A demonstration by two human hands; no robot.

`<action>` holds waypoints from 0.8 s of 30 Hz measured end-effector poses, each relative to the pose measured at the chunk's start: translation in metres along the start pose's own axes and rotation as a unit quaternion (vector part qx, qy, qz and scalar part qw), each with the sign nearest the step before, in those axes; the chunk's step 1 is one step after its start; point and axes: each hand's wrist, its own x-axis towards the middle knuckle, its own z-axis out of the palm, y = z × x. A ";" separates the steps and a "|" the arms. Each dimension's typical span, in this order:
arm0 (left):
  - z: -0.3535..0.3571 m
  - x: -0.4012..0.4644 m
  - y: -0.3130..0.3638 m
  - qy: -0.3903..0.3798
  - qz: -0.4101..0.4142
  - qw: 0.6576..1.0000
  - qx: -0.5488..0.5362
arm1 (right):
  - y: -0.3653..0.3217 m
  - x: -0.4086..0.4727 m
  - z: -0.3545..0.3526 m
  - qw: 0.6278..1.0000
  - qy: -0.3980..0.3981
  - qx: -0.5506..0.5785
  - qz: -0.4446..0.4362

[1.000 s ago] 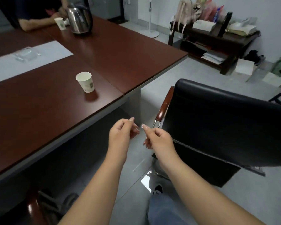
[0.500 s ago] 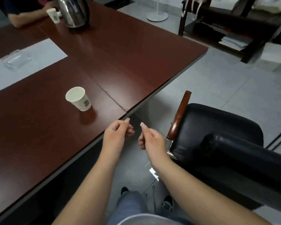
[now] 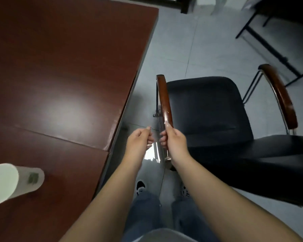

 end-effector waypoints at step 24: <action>0.074 0.144 -0.063 -0.129 -0.147 0.981 0.018 | 0.068 0.118 -0.013 0.976 0.073 0.009 0.206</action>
